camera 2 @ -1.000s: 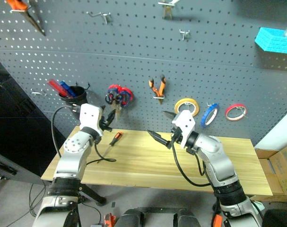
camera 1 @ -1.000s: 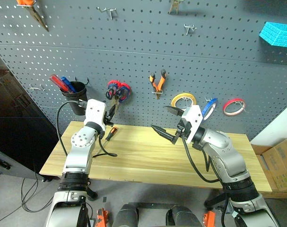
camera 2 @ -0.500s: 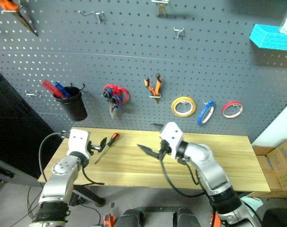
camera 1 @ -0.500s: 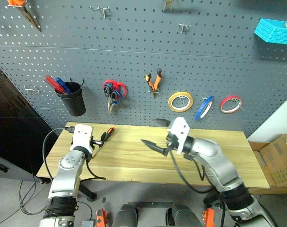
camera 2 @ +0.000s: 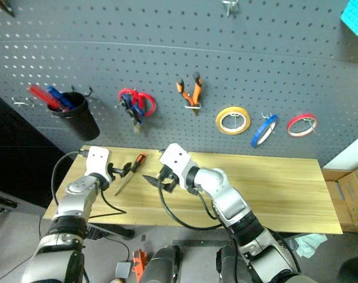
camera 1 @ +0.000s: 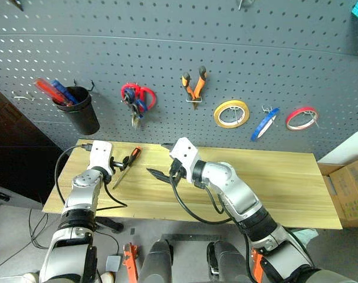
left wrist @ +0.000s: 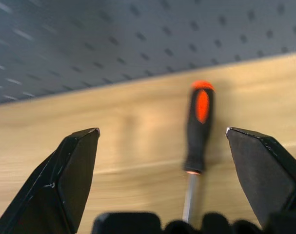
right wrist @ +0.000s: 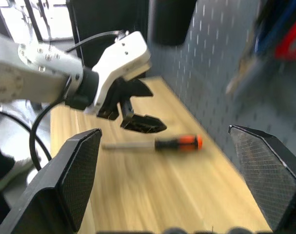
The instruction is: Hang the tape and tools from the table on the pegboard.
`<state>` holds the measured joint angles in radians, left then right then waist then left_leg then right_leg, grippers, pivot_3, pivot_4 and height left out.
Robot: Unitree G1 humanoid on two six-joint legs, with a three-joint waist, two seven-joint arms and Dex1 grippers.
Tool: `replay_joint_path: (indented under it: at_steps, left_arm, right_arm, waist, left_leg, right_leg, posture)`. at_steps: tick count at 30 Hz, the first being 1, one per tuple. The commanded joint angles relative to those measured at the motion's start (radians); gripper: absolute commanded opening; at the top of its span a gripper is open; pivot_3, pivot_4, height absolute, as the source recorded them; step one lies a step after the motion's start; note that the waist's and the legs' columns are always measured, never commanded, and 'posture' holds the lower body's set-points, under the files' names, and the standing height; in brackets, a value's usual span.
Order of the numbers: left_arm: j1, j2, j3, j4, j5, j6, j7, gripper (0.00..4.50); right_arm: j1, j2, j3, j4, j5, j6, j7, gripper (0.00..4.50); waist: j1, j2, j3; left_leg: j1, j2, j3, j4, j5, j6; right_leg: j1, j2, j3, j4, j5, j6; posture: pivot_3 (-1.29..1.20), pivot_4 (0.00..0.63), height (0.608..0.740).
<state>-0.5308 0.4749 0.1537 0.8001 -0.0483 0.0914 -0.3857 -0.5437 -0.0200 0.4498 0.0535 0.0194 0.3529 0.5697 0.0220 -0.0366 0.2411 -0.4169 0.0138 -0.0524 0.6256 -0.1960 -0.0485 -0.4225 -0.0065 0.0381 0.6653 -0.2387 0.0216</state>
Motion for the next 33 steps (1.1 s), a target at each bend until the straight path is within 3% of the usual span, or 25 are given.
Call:
replay_joint_path:
  at_steps: [1, 7, 14, 17, 26, 33]
  left_arm:
    - [-0.096, -0.003, -0.006, 0.17, -0.011, -0.019, -0.083, 4.46]
    - [-0.203, 0.026, 0.022, 0.337, -0.034, -0.028, -0.136, 4.46]
    - [-0.236, 0.054, -0.01, 0.391, -0.003, -0.024, -0.187, 4.46]
    - [-0.229, 0.049, -0.02, 0.382, 0.003, -0.034, -0.209, 3.89]
    - [-0.223, 0.028, -0.021, 0.362, -0.002, -0.03, -0.229, 0.64]
    - [-0.176, 0.021, -0.039, 0.251, -0.004, -0.024, -0.247, 0.58]
  right_arm:
    - [-0.015, 0.034, -0.011, -0.071, -0.004, 0.079, -0.042, 4.5]
    - [0.06, -0.004, -0.007, -0.22, 0.001, 0.199, -0.061, 4.5]
    - [0.116, -0.046, -0.018, -0.308, 0.014, 0.267, -0.065, 4.5]
    - [0.113, -0.043, -0.04, -0.301, 0.022, 0.277, -0.079, 4.5]
    - [0.08, -0.044, -0.063, -0.259, 0.018, 0.253, -0.087, 4.5]
    - [0.114, -0.082, -0.082, -0.286, 0.05, 0.212, -0.046, 4.5]
  waist:
    - [-0.002, -0.001, 0.018]
    - [-0.014, -0.002, 0.057]
    - [-0.031, -0.001, 0.088]
    - [-0.033, 0.0, 0.09]
    - [-0.033, 0.0, 0.09]
    - [-0.032, -0.001, 0.09]
  left_leg:
    - [-0.001, 0.0, -0.001, 0.0, 0.0, 0.0]
    - [-0.007, 0.0, -0.003, 0.002, 0.0, 0.0]
    - [-0.008, 0.0, -0.003, 0.003, 0.0, 0.0]
    - [-0.008, 0.0, -0.003, 0.002, 0.0, 0.0]
    - [-0.008, 0.0, -0.002, 0.002, 0.0, 0.0]
    - [-0.009, 0.0, -0.002, 0.002, 0.0, 0.0]
  right_leg:
    - [-0.001, 0.0, -0.001, 0.0, 0.0, 0.0]
    - [-0.004, 0.001, -0.003, -0.001, -0.001, 0.002]
    - [-0.005, 0.0, -0.003, 0.0, -0.003, 0.005]
    - [-0.005, 0.0, -0.003, 0.0, -0.003, 0.005]
    - [-0.006, -0.001, -0.001, -0.001, -0.003, 0.007]
    - [-0.006, -0.002, -0.002, -0.002, -0.003, 0.007]
  posture:
    - [0.09, 0.341, 0.74]
    - [0.06, 0.374, 0.74]
    - [0.05, 0.403, 0.74]
    - [0.06, 0.403, 0.74]
    - [0.05, 0.371, 0.74]
    - [0.07, 0.321, 0.74]
